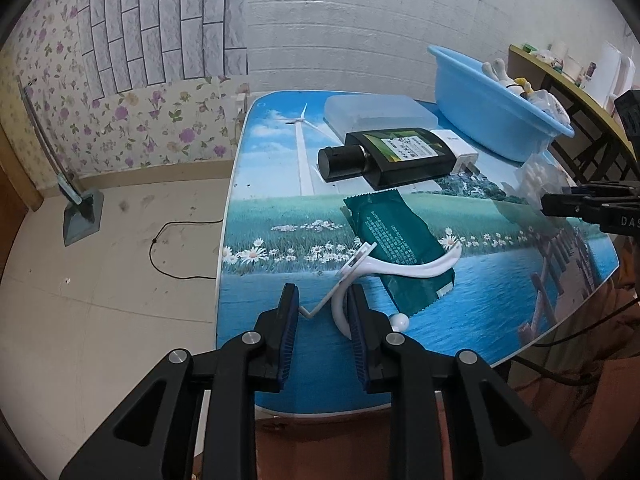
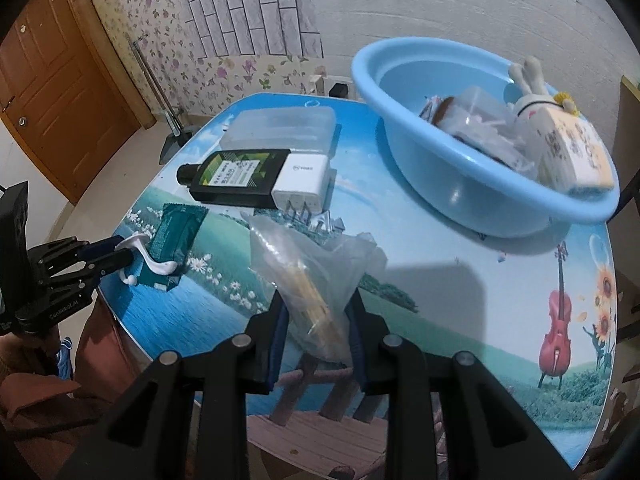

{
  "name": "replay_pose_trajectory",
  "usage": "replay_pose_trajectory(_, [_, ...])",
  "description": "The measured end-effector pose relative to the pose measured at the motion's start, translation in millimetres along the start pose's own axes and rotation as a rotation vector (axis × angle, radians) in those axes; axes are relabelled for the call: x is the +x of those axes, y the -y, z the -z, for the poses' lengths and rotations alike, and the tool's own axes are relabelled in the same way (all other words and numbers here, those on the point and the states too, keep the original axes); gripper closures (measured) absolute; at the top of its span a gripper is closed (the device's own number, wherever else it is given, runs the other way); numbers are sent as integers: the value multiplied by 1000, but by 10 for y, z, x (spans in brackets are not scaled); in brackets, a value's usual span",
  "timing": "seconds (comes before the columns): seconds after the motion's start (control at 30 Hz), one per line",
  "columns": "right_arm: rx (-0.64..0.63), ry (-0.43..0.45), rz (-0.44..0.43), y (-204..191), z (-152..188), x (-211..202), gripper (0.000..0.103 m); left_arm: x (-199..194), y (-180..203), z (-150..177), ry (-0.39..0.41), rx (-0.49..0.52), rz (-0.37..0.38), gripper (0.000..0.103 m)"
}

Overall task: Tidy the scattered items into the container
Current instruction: 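Lift the hook and swab bag and carry both toward the basin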

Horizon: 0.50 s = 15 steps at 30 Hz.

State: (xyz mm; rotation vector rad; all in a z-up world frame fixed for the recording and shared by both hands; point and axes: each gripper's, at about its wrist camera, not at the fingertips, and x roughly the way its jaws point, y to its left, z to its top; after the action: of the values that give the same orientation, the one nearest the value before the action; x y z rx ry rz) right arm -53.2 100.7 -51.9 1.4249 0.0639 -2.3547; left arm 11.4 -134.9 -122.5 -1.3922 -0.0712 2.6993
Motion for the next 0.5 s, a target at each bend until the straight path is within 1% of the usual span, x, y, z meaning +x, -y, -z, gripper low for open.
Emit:
replay_pose_trajectory(0.07, [-1, -6, -3, -9, 3, 14, 75, 12, 21, -9, -1, 12, -1, 79])
replay_pose_trajectory(0.2, [-8, -13, -9, -26, -11, 53, 73, 28, 29, -21, 4, 29, 2, 74])
replay_pose_trajectory(0.23, [-8, -15, -7, -25, -17, 62, 71, 35, 27, -28, 6, 29, 7, 72])
replay_pose_trajectory(0.27, [-8, -18, -7, -25, -19, 70, 67, 38, 23, -30, 7, 30, 9, 71])
replay_pose_trajectory(0.3, [-9, -25, -6, -29, -24, 92, 65, 45, 26, -39, 8, 32, 11, 68])
replay_pose_trajectory(0.37, [-16, -38, -3, -46, -33, 131, 56, 60, 36, -56, 10, 40, 15, 62])
replay_pose_trajectory(0.43, [-24, -44, -2, -68, -37, 157, 51, 79, 45, -67, 13, 45, 21, 54])
replay_pose_trajectory(0.47, [-32, -51, -2, -85, -39, 176, 49, 88, 50, -74, 14, 49, 23, 51])
replay_pose_trajectory(0.5, [-39, -57, 0, -99, -40, 195, 47, 99, 53, -80, 15, 52, 22, 46])
